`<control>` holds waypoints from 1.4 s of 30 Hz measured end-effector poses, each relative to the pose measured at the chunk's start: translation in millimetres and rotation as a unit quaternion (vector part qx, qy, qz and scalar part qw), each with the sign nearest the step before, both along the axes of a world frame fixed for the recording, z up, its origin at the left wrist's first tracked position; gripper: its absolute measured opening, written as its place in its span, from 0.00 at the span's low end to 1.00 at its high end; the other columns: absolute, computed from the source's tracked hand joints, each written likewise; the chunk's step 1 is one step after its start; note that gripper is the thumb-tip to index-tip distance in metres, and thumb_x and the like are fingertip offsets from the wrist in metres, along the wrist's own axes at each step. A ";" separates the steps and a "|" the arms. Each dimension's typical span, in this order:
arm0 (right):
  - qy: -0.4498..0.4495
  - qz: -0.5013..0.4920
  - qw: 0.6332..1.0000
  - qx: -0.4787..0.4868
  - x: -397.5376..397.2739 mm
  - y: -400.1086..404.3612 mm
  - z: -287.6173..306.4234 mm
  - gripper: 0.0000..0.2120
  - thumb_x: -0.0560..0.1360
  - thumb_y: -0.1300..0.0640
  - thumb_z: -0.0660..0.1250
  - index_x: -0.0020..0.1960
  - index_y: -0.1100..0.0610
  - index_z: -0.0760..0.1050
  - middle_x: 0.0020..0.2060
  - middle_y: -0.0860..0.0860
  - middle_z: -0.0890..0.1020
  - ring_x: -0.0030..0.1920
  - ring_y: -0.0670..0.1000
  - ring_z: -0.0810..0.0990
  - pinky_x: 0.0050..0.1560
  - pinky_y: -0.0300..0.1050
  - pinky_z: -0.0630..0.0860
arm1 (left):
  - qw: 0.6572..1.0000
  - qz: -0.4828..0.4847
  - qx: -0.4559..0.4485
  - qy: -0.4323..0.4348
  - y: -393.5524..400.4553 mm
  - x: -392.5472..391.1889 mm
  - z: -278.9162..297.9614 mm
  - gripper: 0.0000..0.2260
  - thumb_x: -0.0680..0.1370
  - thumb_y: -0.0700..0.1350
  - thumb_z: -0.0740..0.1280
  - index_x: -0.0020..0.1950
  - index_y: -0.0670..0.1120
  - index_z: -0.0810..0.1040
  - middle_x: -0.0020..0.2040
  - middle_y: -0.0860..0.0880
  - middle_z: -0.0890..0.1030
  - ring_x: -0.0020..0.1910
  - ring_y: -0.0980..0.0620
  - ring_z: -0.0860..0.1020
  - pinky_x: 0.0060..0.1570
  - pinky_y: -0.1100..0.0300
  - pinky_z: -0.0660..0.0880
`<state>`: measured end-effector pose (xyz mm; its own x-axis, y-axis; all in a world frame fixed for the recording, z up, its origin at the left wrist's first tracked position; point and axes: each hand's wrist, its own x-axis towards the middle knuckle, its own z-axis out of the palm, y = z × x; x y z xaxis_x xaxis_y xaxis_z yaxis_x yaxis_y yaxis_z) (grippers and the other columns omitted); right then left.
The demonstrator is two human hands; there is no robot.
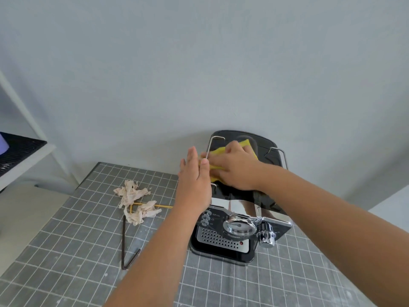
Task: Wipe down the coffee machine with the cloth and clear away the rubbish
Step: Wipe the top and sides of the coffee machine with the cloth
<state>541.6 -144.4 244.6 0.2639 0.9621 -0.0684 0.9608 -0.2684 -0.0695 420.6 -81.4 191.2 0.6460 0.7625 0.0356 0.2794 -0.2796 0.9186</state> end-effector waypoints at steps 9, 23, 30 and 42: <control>-0.034 -0.085 0.996 0.011 51.4 -40.4 17.6 0.21 0.79 0.41 0.53 0.72 0.35 0.60 0.55 0.41 0.73 0.67 0.49 0.61 0.63 0.50 0.53 | 0.999 0.009 -0.027 -0.026 -4.9 -1.5 6.4 0.21 0.84 0.54 0.50 0.77 0.51 0.62 0.75 0.53 0.65 0.73 0.55 0.63 0.65 0.65 0.56; -0.034 -0.005 0.998 0.049 30.9 -68.8 13.5 0.21 0.76 0.43 0.53 0.68 0.38 0.68 0.66 0.33 0.72 0.69 0.47 0.63 0.67 0.47 0.53 | 0.999 0.013 -0.030 -0.035 -3.6 0.3 4.6 0.22 0.84 0.53 0.50 0.76 0.48 0.63 0.75 0.52 0.66 0.73 0.55 0.63 0.65 0.65 0.56; 0.005 0.026 0.998 0.062 9.4 -64.3 3.9 0.21 0.76 0.45 0.53 0.67 0.42 0.72 0.68 0.36 0.71 0.69 0.48 0.65 0.68 0.52 0.60 | 0.999 0.013 -0.021 -0.042 -2.4 -1.8 3.0 0.21 0.84 0.52 0.50 0.76 0.49 0.63 0.74 0.53 0.67 0.72 0.56 0.64 0.65 0.66 0.57; 0.118 -0.099 0.985 0.073 56.0 -29.9 -4.0 0.23 0.82 0.51 0.55 0.76 0.48 0.59 0.75 0.44 0.62 0.77 0.48 0.54 0.73 0.43 0.51 | 0.998 -0.017 -0.016 -0.053 -2.6 -4.0 2.5 0.19 0.84 0.51 0.50 0.75 0.58 0.64 0.72 0.57 0.68 0.64 0.66 0.64 0.63 0.66 0.59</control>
<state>597.7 -174.4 240.7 0.4404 0.8977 -0.0150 0.8434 -0.4194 -0.3358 416.5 -84.0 193.6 0.6649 0.7425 0.0812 0.1708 -0.2570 0.9512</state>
